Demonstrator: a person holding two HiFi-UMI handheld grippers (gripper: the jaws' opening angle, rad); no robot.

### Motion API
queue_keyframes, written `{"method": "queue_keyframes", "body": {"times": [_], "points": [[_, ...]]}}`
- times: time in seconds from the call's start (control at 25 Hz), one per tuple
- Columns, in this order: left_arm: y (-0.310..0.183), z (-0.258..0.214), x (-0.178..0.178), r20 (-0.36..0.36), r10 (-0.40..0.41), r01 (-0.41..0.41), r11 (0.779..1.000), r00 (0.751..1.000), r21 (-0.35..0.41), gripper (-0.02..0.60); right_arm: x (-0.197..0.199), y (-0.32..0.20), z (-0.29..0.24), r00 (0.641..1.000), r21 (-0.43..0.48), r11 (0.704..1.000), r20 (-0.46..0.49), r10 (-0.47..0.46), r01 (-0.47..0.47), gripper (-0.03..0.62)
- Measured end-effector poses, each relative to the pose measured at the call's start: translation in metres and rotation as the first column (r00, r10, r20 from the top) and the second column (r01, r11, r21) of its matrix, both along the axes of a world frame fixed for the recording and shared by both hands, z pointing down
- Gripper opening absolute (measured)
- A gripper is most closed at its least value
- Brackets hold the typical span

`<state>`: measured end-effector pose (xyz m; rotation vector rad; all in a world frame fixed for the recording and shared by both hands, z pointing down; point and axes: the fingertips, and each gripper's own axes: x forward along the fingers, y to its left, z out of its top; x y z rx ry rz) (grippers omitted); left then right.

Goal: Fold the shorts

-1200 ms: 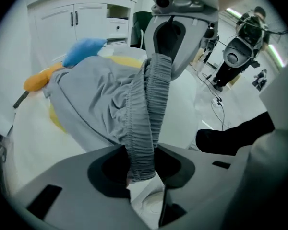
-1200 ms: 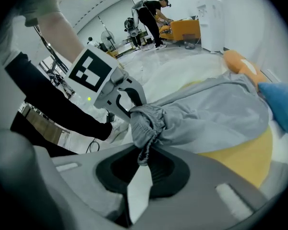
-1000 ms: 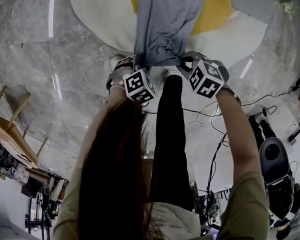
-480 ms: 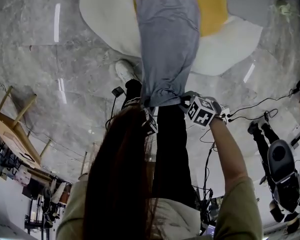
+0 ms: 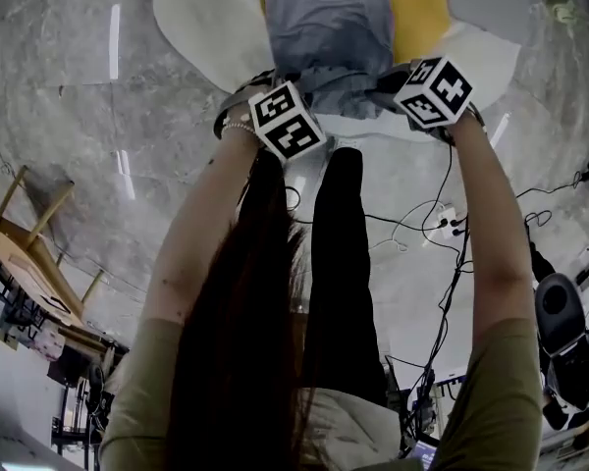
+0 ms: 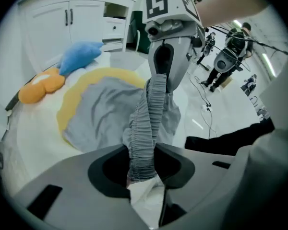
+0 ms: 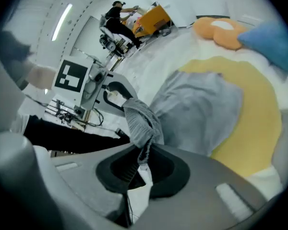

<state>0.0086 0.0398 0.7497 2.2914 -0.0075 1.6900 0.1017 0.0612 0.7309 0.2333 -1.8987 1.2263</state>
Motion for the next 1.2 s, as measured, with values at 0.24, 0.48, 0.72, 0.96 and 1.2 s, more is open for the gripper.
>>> {"method": "queue_keyframes", "body": {"times": [0.24, 0.48, 0.72, 0.96, 1.2], "points": [[-0.098, 0.01, 0.017, 0.028, -0.076, 0.074, 0.995, 0.997, 0.067, 0.135, 0.015, -0.105, 0.003, 0.991, 0.075, 0.99, -0.051, 0.124, -0.121, 0.04], [-0.145, 0.027, 0.016, 0.034, -0.214, 0.208, 0.971, 0.976, 0.116, 0.137, 0.019, -0.136, 0.027, 0.973, 0.061, 0.977, -0.102, 0.208, -0.202, 0.04], [-0.188, 0.028, 0.013, 0.027, -0.361, 0.338, 0.894, 0.932, 0.294, 0.164, 0.036, -0.168, 0.042, 0.914, 0.121, 0.926, -0.162, 0.373, -0.357, 0.052], [-0.219, 0.026, -0.016, -0.013, -0.581, 0.555, 0.77, 0.813, 0.314, 0.167, 0.063, -0.2, 0.034, 0.865, 0.233, 0.873, -0.171, 0.471, -0.429, 0.223], [-0.165, 0.02, -0.029, -0.09, -0.477, 0.484, 0.836, 0.874, 0.258, 0.179, 0.067, -0.156, 0.022, 0.938, 0.323, 0.92, -0.186, 0.291, -0.221, 0.232]]}}
